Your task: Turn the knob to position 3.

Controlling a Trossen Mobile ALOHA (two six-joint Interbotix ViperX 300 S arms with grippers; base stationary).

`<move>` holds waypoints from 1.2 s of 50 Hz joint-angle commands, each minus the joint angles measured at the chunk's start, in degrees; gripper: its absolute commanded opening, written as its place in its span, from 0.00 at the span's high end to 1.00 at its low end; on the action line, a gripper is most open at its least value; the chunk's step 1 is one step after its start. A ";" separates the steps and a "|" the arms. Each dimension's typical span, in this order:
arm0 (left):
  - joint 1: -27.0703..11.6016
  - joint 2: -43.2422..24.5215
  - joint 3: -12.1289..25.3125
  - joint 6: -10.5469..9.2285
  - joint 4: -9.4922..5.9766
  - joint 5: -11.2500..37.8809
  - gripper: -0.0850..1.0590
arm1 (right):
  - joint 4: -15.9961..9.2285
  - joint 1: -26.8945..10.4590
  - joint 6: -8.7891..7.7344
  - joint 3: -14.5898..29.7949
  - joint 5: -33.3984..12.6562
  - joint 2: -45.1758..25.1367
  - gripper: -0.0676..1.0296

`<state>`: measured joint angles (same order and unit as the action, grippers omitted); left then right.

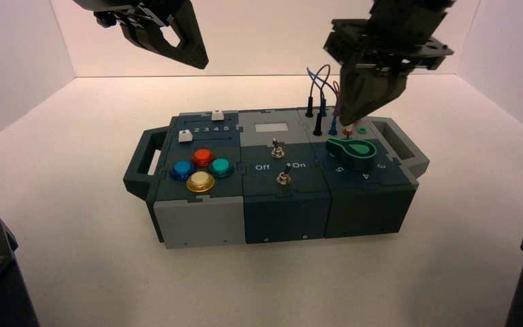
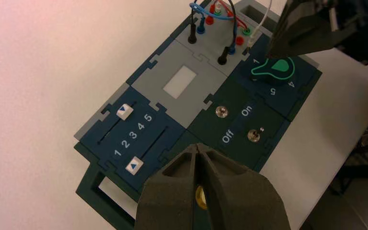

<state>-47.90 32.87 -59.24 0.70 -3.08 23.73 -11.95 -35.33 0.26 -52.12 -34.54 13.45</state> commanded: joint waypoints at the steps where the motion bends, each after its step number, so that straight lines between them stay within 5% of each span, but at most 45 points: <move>1: -0.26 0.26 1.49 -0.09 -0.09 -0.09 0.95 | -0.62 -0.53 0.00 1.93 0.18 -1.32 0.96; 60: -0.26 0.62 1.49 0.09 -0.09 0.26 0.95 | 1.85 2.81 0.09 5.98 1.85 -7.12 0.96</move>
<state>-47.99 32.96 -59.24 0.62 -3.08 24.26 -10.37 -33.05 0.26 -47.55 -32.96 5.80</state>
